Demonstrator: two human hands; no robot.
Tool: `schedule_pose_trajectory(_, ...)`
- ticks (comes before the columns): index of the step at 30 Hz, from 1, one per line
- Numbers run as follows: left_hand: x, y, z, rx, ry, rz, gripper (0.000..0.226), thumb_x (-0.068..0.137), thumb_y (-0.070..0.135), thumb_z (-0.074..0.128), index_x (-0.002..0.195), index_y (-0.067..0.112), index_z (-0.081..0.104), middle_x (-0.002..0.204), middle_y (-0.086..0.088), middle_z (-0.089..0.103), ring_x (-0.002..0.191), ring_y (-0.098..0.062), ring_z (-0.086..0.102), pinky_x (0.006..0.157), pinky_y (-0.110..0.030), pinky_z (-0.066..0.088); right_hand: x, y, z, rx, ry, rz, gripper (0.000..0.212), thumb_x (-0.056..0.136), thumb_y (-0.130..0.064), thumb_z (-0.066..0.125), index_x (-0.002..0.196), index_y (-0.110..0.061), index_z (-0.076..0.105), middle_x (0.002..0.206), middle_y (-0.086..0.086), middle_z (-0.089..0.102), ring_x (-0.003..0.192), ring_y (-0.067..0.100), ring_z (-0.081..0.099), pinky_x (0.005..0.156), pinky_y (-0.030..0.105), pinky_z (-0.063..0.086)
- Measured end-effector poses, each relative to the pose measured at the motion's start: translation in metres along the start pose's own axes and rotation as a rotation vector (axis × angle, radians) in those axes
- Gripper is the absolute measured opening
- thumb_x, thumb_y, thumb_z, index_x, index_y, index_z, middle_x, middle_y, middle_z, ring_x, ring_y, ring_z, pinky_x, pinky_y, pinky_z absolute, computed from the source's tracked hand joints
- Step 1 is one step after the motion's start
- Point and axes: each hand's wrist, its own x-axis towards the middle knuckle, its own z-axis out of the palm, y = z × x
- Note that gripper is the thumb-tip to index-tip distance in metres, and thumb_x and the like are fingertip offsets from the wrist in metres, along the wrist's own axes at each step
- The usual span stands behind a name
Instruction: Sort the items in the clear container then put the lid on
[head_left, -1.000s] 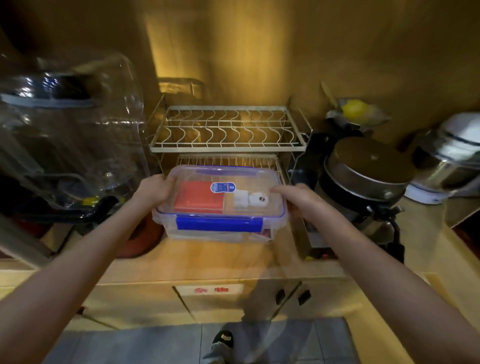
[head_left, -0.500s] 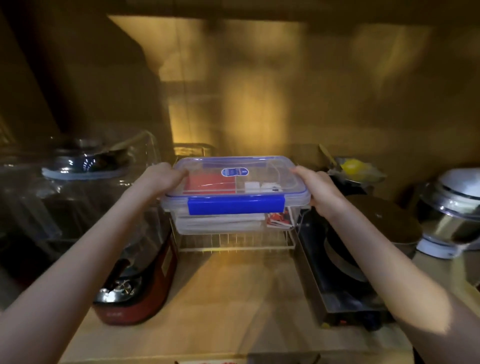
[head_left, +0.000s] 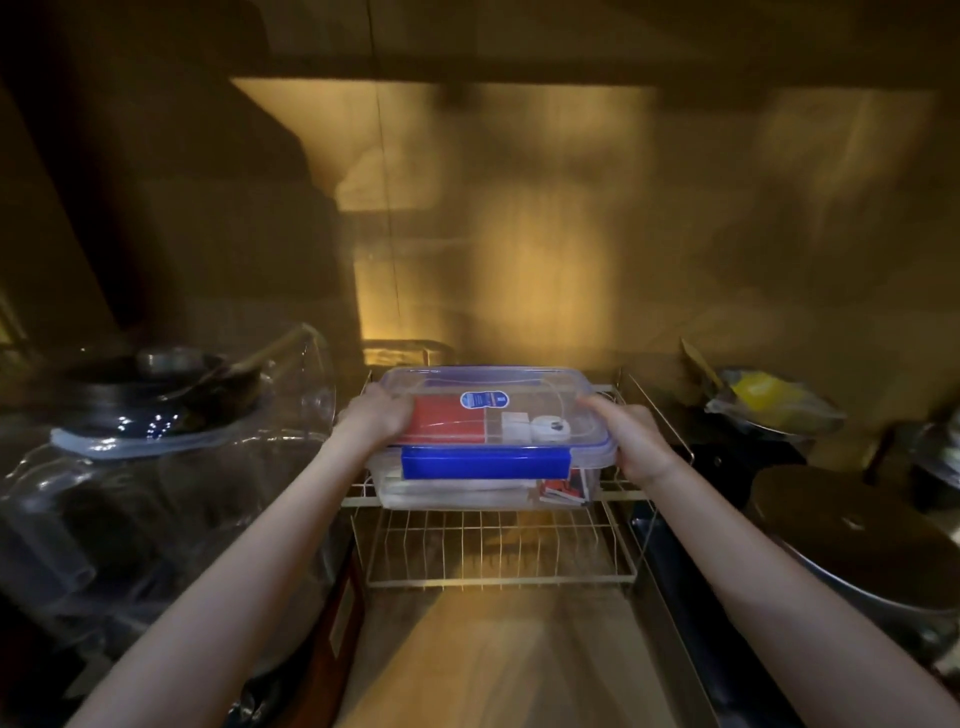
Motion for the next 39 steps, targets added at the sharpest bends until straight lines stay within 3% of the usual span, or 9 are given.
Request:
schedule_pose_trajectory(6, 0.033, 0.001, 0.005, 0.038, -0.025, -0.002, 0.063, 0.094, 0.047, 0.032, 0.137, 0.002, 0.027, 0.135, -0.021, 0.048, 0.121, -0.037, 0.048, 0.104, -0.046, 0.04, 0.029, -0.001, 0.007, 0.02, -0.008, 0.054, 0.029, 0.087, -0.028, 0.06, 0.104, -0.006, 0.066, 0.089, 0.008, 0.072, 0.077, 0.017, 0.07, 0.065, 0.026, 0.05)
schedule_pose_trajectory(13, 0.056, 0.008, 0.016, 0.419, 0.095, 0.094, 0.052, 0.094, 0.044, 0.03, 0.126, 0.008, 0.048, 0.137, -0.021, 0.044, 0.128, -0.037, 0.038, 0.107, -0.051, 0.03, 0.063, -0.007, 0.024, 0.076, 0.055, 0.128, 0.04, 0.086, -0.022, 0.06, 0.118, 0.001, 0.055, 0.114, 0.022, 0.064, 0.097, 0.029, 0.064, 0.079, 0.035, 0.052)
schedule_pose_trajectory(16, 0.061, 0.011, 0.021, 0.349, 0.053, 0.218, 0.051, 0.094, 0.047, 0.024, 0.112, 0.013, 0.057, 0.123, -0.015, 0.058, 0.116, -0.03, 0.05, 0.106, -0.048, 0.034, 0.077, -0.008, 0.036, 0.043, 0.082, 0.135, 0.043, 0.087, -0.027, 0.06, 0.121, -0.001, 0.054, 0.114, 0.021, 0.064, 0.095, 0.028, 0.064, 0.084, 0.038, 0.05)
schedule_pose_trajectory(20, 0.071, 0.009, 0.025, 0.365, 0.04, 0.264, 0.051, 0.095, 0.048, 0.022, 0.132, 0.018, 0.039, 0.141, -0.013, 0.043, 0.129, -0.029, 0.039, 0.102, -0.045, 0.035, 0.094, -0.005, 0.04, 0.045, 0.09, 0.179, 0.062, 0.083, -0.036, 0.064, 0.133, -0.006, 0.044, 0.123, 0.021, 0.058, 0.105, 0.032, 0.062, 0.088, 0.042, 0.05)
schedule_pose_trajectory(22, 0.076, 0.008, 0.026, 0.374, 0.087, 0.299, 0.051, 0.094, 0.048, 0.024, 0.137, 0.021, 0.031, 0.151, -0.011, 0.027, 0.139, -0.03, 0.024, 0.105, -0.047, 0.033, 0.1, -0.006, 0.04, 0.013, 0.088, 0.168, 0.053, 0.083, -0.036, 0.063, 0.125, -0.005, 0.052, 0.116, 0.019, 0.062, 0.097, 0.03, 0.064, 0.082, 0.04, 0.051)
schedule_pose_trajectory(27, 0.087, 0.011, 0.032, 0.36, 0.14, 0.294, 0.048, 0.094, 0.047, 0.025, 0.13, 0.019, 0.039, 0.144, -0.01, 0.038, 0.132, -0.029, 0.035, 0.106, -0.045, 0.036, 0.113, -0.009, 0.044, -0.041, 0.136, 0.173, 0.035, 0.084, -0.036, 0.062, 0.104, -0.008, 0.063, 0.095, 0.012, 0.067, 0.075, 0.021, 0.064, 0.062, 0.029, 0.048)
schedule_pose_trajectory(32, 0.09, 0.013, 0.031, 0.397, 0.139, 0.262, 0.047, 0.094, 0.044, 0.025, 0.131, 0.017, 0.039, 0.144, -0.011, 0.038, 0.133, -0.029, 0.035, 0.107, -0.048, 0.034, 0.113, -0.016, 0.043, -0.244, 0.155, 0.168, 0.047, 0.085, -0.045, 0.057, 0.113, -0.008, 0.059, 0.107, 0.013, 0.066, 0.091, 0.024, 0.064, 0.086, 0.04, 0.051)
schedule_pose_trajectory(34, 0.09, 0.017, 0.028, 0.387, 0.067, 0.234, 0.044, 0.095, 0.039, 0.026, 0.128, 0.015, 0.041, 0.141, -0.012, 0.041, 0.13, -0.029, 0.038, 0.105, -0.047, 0.036, 0.106, -0.022, 0.042, -0.346, 0.18, 0.1, 0.053, 0.088, -0.047, 0.053, 0.123, -0.007, 0.051, 0.118, 0.014, 0.061, 0.1, 0.025, 0.061, 0.091, 0.044, 0.05)
schedule_pose_trajectory(39, 0.089, 0.053, -0.001, 0.157, 0.021, 0.22, 0.04, 0.096, 0.035, 0.034, 0.123, 0.011, 0.051, 0.115, -0.011, 0.059, 0.103, -0.025, 0.058, 0.088, -0.037, 0.048, 0.056, -0.077, 0.038, -0.158, 0.282, -0.429, 0.029, 0.091, -0.024, 0.056, 0.119, -0.016, 0.055, 0.107, -0.006, 0.058, 0.105, 0.013, 0.056, 0.079, 0.019, 0.041)
